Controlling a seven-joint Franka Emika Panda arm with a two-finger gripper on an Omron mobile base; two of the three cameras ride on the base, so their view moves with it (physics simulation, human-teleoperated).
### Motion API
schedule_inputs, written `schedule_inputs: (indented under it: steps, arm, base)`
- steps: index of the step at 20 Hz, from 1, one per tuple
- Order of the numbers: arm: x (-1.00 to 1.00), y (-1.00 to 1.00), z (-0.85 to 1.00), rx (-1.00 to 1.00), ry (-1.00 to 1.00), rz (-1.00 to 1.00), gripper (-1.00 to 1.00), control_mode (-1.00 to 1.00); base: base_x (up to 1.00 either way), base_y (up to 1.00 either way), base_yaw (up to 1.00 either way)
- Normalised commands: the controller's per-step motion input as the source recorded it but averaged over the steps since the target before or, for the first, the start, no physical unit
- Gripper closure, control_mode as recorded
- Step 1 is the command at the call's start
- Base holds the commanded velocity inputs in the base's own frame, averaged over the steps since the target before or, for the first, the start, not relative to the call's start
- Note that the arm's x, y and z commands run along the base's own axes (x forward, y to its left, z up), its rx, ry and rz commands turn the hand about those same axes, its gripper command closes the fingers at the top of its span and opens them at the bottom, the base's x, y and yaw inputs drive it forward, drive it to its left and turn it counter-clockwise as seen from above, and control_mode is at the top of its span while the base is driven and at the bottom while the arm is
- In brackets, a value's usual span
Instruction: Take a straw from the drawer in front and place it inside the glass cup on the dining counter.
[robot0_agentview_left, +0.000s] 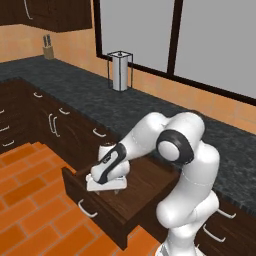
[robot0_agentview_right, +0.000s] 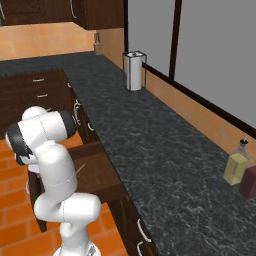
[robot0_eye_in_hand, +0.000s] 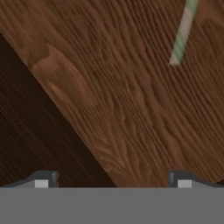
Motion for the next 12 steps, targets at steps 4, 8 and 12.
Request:
schedule_inputs:
  steps: [4,8,12]
  arm:
    - [-0.15,0.10,0.57,-0.03,-0.06,-0.07,-1.00,-1.00]
    - [0.21,-0.75,0.43,-0.13,-0.03,-0.24,-1.00,-1.00]
    - [0.48,-0.69,0.01,-0.09,0.00,-0.17,-1.00,-1.00]
  base:
    - [0.00,0.00,0.00]
    - [0.00,0.00,0.00]
    - [0.00,0.00,0.00]
